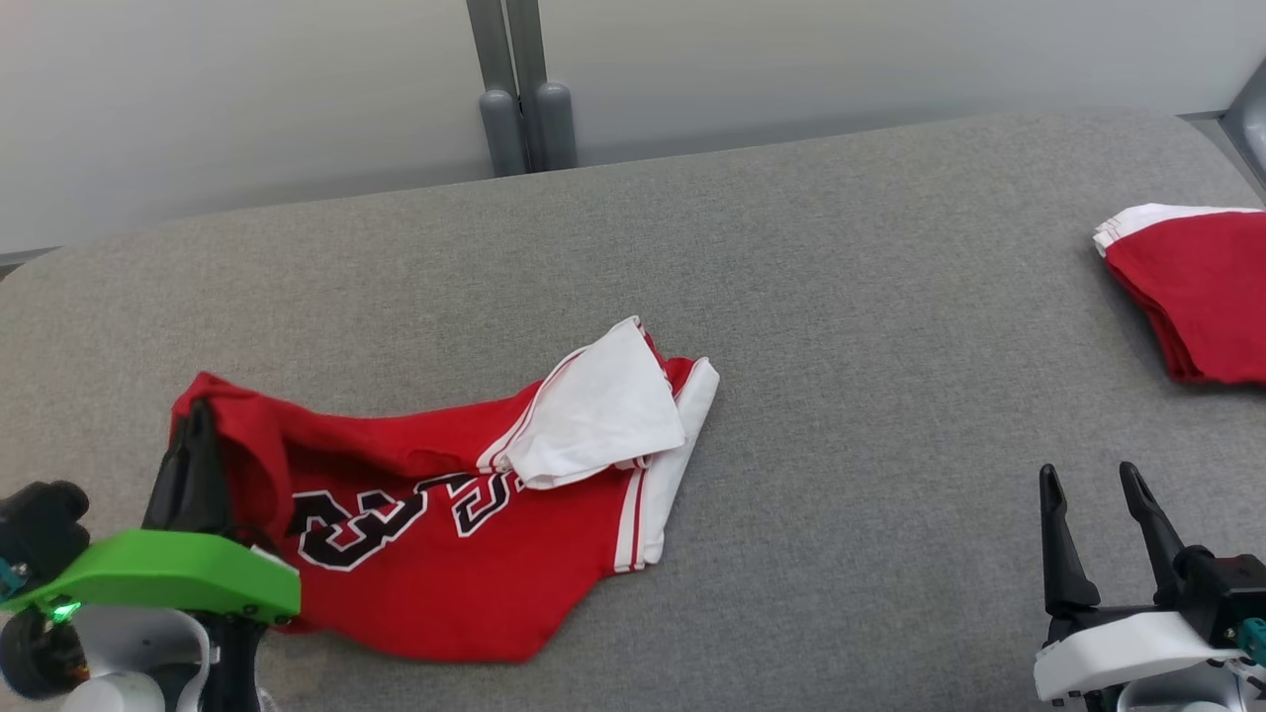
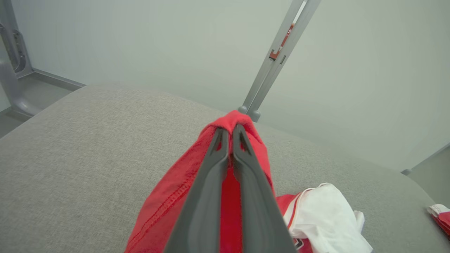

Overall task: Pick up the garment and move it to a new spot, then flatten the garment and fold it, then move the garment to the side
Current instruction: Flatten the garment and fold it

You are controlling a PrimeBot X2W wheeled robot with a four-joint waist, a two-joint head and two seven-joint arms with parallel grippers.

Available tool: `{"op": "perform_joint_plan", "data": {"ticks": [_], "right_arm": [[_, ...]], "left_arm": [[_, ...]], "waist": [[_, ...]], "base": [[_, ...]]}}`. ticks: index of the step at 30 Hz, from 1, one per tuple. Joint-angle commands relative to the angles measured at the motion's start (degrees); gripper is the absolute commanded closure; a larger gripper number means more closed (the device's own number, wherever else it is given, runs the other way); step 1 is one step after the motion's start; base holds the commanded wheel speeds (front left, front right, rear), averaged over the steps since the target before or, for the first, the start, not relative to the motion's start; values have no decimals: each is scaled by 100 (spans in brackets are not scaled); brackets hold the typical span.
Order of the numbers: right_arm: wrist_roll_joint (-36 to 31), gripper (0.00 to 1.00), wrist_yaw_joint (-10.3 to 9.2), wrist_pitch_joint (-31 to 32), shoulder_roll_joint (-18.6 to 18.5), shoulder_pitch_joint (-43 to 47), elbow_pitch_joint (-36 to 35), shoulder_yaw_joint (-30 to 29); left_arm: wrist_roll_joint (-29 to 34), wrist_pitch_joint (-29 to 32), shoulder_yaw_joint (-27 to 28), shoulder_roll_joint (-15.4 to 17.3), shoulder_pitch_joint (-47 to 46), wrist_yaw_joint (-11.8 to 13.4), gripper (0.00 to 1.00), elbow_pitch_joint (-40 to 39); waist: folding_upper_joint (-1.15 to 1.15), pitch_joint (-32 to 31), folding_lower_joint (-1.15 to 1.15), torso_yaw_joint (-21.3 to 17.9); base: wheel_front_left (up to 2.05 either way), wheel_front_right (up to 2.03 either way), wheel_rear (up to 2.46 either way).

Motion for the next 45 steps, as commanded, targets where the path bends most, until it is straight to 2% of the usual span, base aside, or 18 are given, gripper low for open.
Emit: {"op": "perform_joint_plan", "data": {"ticks": [1,4,7,10,12,15,18,21,22,23,24,26,28,31,35,37,40,45], "right_arm": [[29,0,0,-17,-25,24,1,-1],[37,0,0,-17,-34,8,18,-3],[55,0,0,-17,-28,-34,5,-15],[63,0,0,-17,-26,-57,13,-10],[54,0,0,-17,-13,-75,24,30],[62,0,0,-17,-4,-97,25,50],[66,0,0,-17,-24,-40,17,24],[63,0,0,-17,-37,12,23,-25],[56,0,0,-17,-34,32,32,-37],[48,0,0,-17,-32,39,35,-42],[39,0,0,-17,-31,45,42,-40],[31,0,0,-17,-22,49,50,-20],[36,0,0,-17,-20,30,41,-15],[43,0,0,-17,-19,5,35,-28],[50,0,0,-17,-13,-46,46,3],[60,0,0,-17,-6,-105,45,25],[59,0,0,-17,9,-226,55,118],[113,0,0,-17,40,-355,53,202]], "left_arm": [[-155,51,-96,-69,-155,-160,100,-178],[-464,280,-440,-170,-205,-549,100,-589],[-655,699,-1067,-260,-157,-910,100,-900],[-807,1161,-1846,-404,-60,-1233,100,-873],[-716,1499,-2348,-306,48,-1396,100,-612],[-761,1837,-2827,-228,288,-1561,100,-232],[-815,2043,-3056,-53,604,-1645,100,202],[-639,2029,-3057,193,691,-1581,100,657],[-584,1976,-3062,207,717,-1552,91,792],[-535,1932,-3071,213,732,-1533,58,880],[-480,1873,-3076,208,753,-1528,0,942],[-547,1748,-3067,153,791,-1615,0,840],[-764,1526,-2987,29,779,-1847,0,494],[-1114,1348,-2827,-108,774,-2032,0,-6],[-895,1321,-2666,-93,432,-1844,0,-368],[-522,1323,-2620,-61,111,-1687,0,-293],[97,1292,-2677,-203,-540,-1443,0,95],[751,1226,-2913,-515,-1544,-1366,0,1143]], "waist": [[0,-4,0,-28],[0,-5,0,-87],[0,31,0,-119],[0,63,0,-127],[0,73,0,-156],[0,81,0,-193],[0,79,0,-211],[0,74,0,-192],[0,65,0,-180],[0,57,0,-172],[0,46,0,-167],[0,32,0,-160],[0,44,0,-146],[0,56,0,-111],[0,86,0,-103],[0,127,0,-120],[0,233,0,-222],[0,366,0,-462]], "base": [[0,0,0],[0,0,0],[0,0,0],[0,0,0],[0,0,0],[0,0,0],[0,0,0],[0,0,0],[0,0,0],[0,0,0],[0,0,0],[0,0,0],[0,0,0],[0,0,0],[0,0,0],[0,0,0],[0,0,0],[0,0,0]]}}
